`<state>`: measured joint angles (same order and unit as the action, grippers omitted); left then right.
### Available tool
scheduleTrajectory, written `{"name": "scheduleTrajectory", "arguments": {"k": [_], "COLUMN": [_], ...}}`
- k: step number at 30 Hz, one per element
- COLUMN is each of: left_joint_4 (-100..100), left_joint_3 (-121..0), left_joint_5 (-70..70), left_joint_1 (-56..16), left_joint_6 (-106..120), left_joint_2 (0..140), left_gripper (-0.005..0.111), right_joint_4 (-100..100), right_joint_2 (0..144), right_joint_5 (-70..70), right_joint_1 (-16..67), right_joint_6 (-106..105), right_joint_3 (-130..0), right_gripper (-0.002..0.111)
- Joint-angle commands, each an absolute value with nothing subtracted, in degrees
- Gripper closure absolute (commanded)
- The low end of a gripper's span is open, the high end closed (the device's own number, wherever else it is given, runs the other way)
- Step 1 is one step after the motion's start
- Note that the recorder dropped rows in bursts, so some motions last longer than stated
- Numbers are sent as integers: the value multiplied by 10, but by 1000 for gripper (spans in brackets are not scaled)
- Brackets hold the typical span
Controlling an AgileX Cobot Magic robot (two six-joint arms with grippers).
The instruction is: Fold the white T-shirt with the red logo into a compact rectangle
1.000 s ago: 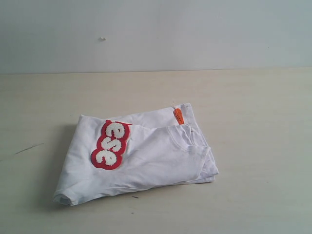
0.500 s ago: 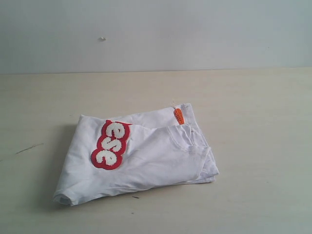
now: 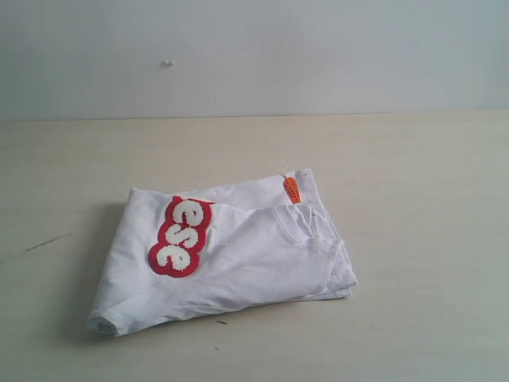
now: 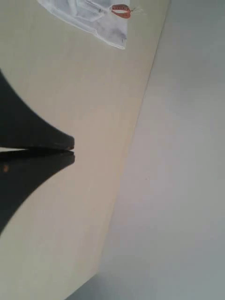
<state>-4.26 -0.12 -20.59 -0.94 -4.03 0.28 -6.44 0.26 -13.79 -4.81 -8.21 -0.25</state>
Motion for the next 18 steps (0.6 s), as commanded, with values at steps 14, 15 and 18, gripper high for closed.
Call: {"name": "scheduleTrajectory", "arguments": {"k": [14,15,18], "left_joint_4": [-39,-39,-39], "left_joint_3": [0,0,0], "left_joint_5": [-203,-203,-203], "left_joint_1": [-8,-8,-8], "left_joint_6": [-45,-45,-45], "left_joint_2": [0,0,0], "left_gripper": [107,107,107], "right_joint_4": [-47,-47,-47], "right_joint_2": [0,0,0], "right_joint_5": [-154,-154,-154], "right_joint_1": [-50,-50,-50], "right_joint_6": [-45,-45,-45], "right_joint_3": [0,0,0], "right_gripper": [108,108,108]}}
